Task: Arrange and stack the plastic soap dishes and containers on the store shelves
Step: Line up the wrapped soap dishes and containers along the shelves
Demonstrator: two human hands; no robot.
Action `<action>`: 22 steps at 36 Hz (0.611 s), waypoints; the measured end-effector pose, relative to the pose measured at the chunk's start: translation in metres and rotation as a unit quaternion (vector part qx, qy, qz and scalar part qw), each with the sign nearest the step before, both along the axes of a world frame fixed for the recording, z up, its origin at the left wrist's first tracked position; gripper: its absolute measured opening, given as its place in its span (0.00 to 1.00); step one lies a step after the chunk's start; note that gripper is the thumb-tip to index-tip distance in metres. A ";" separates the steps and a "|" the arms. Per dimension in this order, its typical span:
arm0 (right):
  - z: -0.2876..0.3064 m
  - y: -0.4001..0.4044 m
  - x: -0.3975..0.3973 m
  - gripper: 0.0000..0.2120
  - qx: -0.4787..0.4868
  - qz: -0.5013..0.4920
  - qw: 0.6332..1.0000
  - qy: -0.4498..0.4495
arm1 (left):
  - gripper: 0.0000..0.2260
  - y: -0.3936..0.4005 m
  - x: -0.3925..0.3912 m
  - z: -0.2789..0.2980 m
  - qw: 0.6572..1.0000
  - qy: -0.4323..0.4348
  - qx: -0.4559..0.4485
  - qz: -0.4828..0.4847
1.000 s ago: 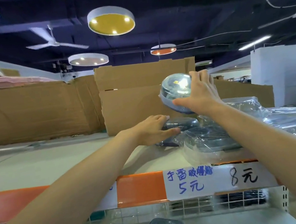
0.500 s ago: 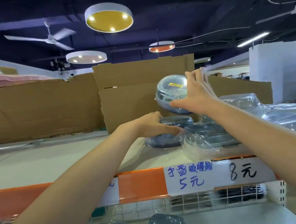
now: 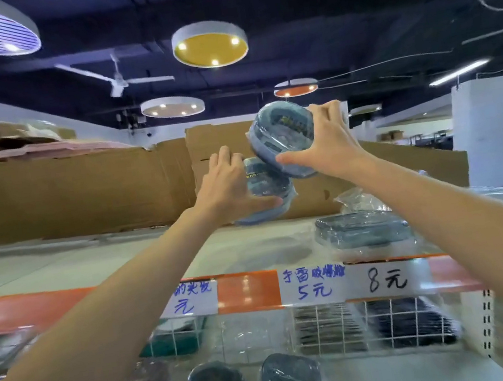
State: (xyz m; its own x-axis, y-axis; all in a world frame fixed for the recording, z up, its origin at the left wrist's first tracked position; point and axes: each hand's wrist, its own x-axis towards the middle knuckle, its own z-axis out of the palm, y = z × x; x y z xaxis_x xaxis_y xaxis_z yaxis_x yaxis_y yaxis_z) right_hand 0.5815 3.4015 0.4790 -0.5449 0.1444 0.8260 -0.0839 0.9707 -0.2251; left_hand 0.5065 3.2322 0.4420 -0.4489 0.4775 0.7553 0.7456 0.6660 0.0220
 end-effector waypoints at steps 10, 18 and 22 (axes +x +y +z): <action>-0.013 0.011 0.075 0.40 -0.070 -0.020 0.997 -0.014 | 0.40 0.008 0.069 -0.011 0.999 0.046 0.019 -0.021; -0.025 0.053 0.159 0.41 -0.155 -0.089 0.984 -0.015 | 0.41 0.052 0.124 -0.016 0.994 0.054 0.052 -0.081; -0.039 0.073 0.201 0.35 -0.171 -0.117 0.978 -0.022 | 0.39 0.080 0.152 -0.028 0.989 0.077 0.054 -0.111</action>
